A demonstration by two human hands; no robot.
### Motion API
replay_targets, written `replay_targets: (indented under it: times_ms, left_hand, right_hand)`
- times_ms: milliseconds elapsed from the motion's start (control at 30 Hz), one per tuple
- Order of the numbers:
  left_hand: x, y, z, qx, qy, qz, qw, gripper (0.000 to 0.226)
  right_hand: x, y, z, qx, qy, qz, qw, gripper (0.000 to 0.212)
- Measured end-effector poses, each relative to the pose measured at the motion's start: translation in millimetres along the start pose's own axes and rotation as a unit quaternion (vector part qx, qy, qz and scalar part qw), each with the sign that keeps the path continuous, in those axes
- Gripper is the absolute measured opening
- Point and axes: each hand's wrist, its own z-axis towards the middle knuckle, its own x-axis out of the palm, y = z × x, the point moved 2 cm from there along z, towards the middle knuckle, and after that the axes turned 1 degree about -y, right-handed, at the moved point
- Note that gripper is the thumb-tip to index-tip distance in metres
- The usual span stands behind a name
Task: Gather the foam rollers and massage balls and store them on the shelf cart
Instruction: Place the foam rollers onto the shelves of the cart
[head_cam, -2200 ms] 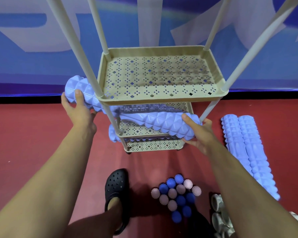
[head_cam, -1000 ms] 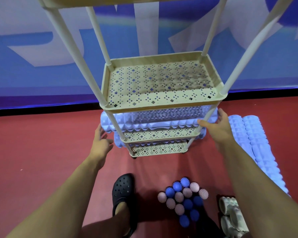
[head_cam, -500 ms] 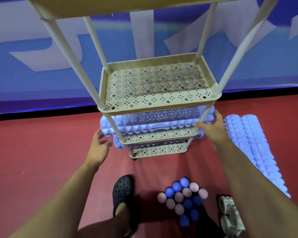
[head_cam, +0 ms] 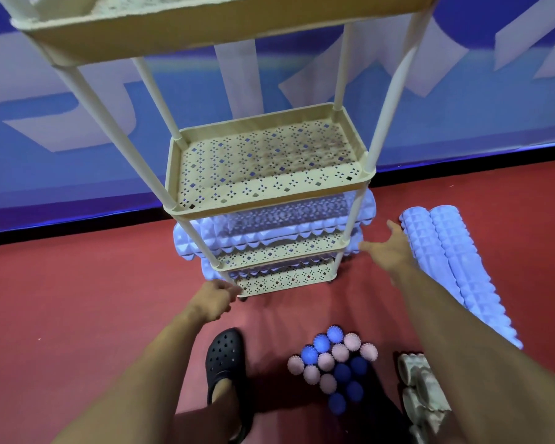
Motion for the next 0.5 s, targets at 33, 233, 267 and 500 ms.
replay_targets:
  times_ms: [33, 233, 267, 500]
  left_hand:
    - [9, -8, 2, 0.037, 0.006, 0.024, 0.999, 0.021]
    - [91, -81, -1, 0.186, 0.007, 0.063, 0.981, 0.025]
    - [105, -92, -4, 0.205, 0.011, 0.063, 0.977, 0.025]
    - [201, -142, -9, 0.315, 0.029, 0.035, 0.948, 0.03]
  right_hand:
    - [-5, -8, -2, 0.004, 0.002, -0.019, 1.0, 0.098]
    - [-56, -82, -6, 0.026, -0.004, -0.095, 0.995, 0.094]
    - [-64, -94, -6, 0.033, 0.001, -0.111, 0.993, 0.093]
    - [-118, -179, 22, 0.086, 0.032, -0.207, 0.974, 0.094]
